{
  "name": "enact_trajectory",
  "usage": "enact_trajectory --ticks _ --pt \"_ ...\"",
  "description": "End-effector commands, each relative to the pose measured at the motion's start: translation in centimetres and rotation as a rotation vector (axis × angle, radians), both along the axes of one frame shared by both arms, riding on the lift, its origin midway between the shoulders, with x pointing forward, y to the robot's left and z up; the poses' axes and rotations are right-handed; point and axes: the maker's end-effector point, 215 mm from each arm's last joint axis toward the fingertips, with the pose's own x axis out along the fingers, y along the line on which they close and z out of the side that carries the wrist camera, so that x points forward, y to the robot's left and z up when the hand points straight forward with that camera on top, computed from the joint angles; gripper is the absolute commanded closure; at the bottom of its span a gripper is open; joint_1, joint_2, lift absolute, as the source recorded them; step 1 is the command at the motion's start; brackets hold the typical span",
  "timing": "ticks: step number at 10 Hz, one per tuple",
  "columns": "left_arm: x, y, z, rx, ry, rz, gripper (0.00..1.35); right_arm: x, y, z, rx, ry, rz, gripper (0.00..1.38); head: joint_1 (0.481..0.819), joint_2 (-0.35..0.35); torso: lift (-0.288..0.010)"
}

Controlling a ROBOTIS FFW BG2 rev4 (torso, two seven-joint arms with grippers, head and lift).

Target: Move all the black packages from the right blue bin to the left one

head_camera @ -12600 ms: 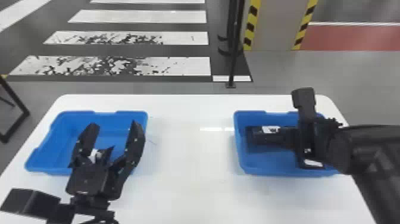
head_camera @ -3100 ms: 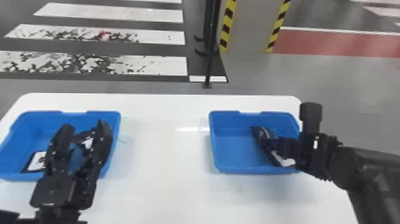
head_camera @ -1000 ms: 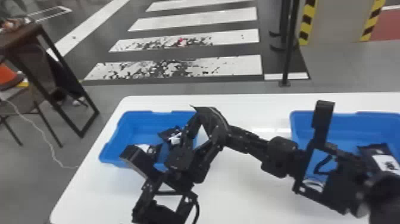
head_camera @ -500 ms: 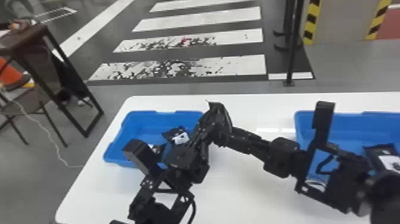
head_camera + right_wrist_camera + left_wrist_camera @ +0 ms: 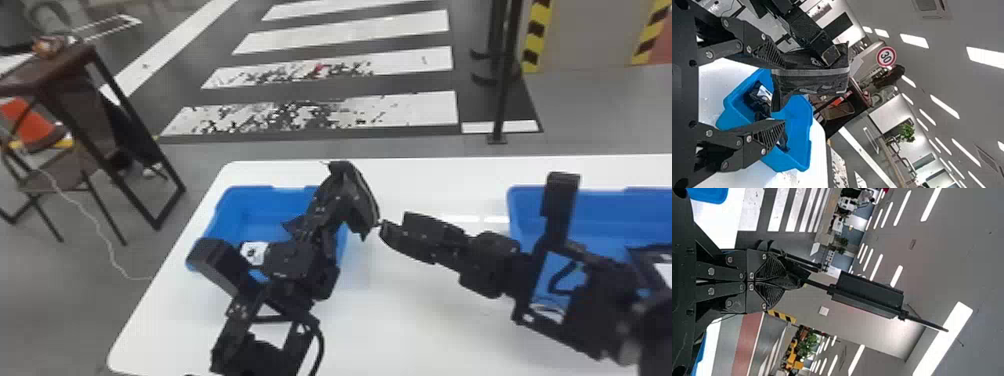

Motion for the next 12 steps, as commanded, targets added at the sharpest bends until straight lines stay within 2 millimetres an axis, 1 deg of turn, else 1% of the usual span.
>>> enact_trajectory --ticks 1,2,3,5,6,7,8,9,10,11,12 --pt "0.5 2.7 0.6 0.057 -0.022 0.076 1.22 0.3 -0.4 0.0 0.038 0.017 -0.020 0.34 0.695 0.284 -0.140" --pt "1.4 5.9 0.1 0.162 -0.026 0.161 1.22 0.7 -1.2 -0.2 0.049 0.024 -0.039 0.22 0.695 0.295 -0.140" --pt "2.9 9.1 -1.3 0.241 -0.019 0.233 1.22 1.3 -2.3 0.2 0.059 0.017 -0.064 0.16 0.695 0.319 -0.140" --pt "4.8 15.6 -4.9 0.454 0.040 0.367 1.22 2.2 -4.9 0.8 0.067 0.001 -0.125 0.15 0.695 0.346 -0.140" --pt "4.8 16.8 -7.4 0.455 0.070 0.390 1.15 2.8 -6.5 0.9 0.047 -0.015 -0.156 0.14 0.695 0.350 -0.140" --pt "3.9 17.4 -8.8 0.370 0.084 0.397 0.62 3.8 -9.0 1.5 -0.007 -0.062 -0.207 0.14 0.695 0.350 -0.140" --pt "3.2 17.3 -8.8 0.323 0.072 0.401 0.14 5.0 -12.4 2.7 -0.095 -0.144 -0.276 0.14 0.695 0.350 -0.140" --pt "2.9 16.2 -8.5 0.280 0.052 0.371 0.05 5.4 -16.6 3.2 -0.233 -0.170 -0.350 0.15 0.695 0.337 -0.140" --pt "2.8 15.0 -6.9 0.258 0.021 0.333 0.17 4.8 -20.4 3.2 -0.385 -0.133 -0.423 0.15 0.695 0.317 -0.140" --pt "2.2 13.5 -5.4 0.249 0.019 0.301 0.23 4.0 -24.7 2.4 -0.539 -0.057 -0.505 0.15 0.695 0.262 -0.140" --pt "1.4 12.2 -4.0 0.245 0.000 0.277 0.31 3.5 -27.9 0.4 -0.640 0.060 -0.548 0.15 0.695 0.198 -0.140"
